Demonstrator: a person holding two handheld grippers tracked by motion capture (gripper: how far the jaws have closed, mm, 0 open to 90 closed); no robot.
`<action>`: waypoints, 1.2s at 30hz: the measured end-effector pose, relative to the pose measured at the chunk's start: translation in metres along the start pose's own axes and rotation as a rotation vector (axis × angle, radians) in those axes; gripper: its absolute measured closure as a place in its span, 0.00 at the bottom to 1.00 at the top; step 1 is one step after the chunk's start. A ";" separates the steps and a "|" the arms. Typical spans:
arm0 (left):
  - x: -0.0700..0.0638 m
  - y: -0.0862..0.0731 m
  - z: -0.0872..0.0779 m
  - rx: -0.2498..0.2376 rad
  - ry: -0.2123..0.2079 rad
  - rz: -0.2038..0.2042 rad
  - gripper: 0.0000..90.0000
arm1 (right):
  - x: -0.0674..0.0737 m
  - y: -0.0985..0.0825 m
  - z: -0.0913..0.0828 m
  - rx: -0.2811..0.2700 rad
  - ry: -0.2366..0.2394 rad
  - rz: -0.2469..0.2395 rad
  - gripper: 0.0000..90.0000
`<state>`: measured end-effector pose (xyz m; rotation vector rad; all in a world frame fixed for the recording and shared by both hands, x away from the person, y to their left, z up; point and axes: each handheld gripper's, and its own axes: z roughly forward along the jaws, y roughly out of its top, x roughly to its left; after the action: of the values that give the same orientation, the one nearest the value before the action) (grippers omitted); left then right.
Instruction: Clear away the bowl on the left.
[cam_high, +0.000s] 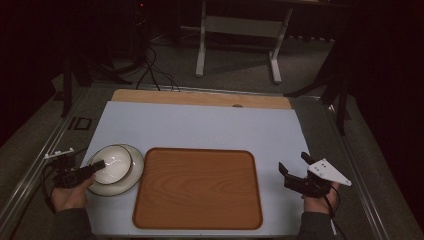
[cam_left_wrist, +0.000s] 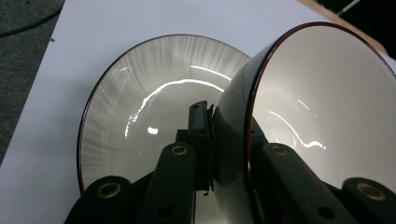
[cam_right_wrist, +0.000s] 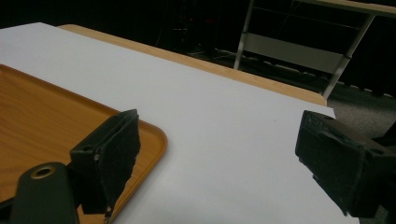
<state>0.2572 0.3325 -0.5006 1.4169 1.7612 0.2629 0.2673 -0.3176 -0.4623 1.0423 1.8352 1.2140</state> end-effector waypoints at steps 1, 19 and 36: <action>-0.001 0.000 -0.001 -0.004 -0.004 -0.001 0.91 | 0.000 0.000 0.000 0.000 0.000 -0.001 0.15; -0.011 0.007 -0.017 -0.086 -0.025 0.013 0.91 | -0.001 0.000 0.000 -0.003 0.005 0.003 0.15; -0.022 0.012 -0.026 -0.127 -0.050 0.036 0.91 | -0.001 0.000 0.000 -0.007 0.011 0.007 0.15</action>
<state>0.2478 0.3254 -0.4667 1.3540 1.6507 0.3496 0.2676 -0.3180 -0.4620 1.0410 1.8364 1.2315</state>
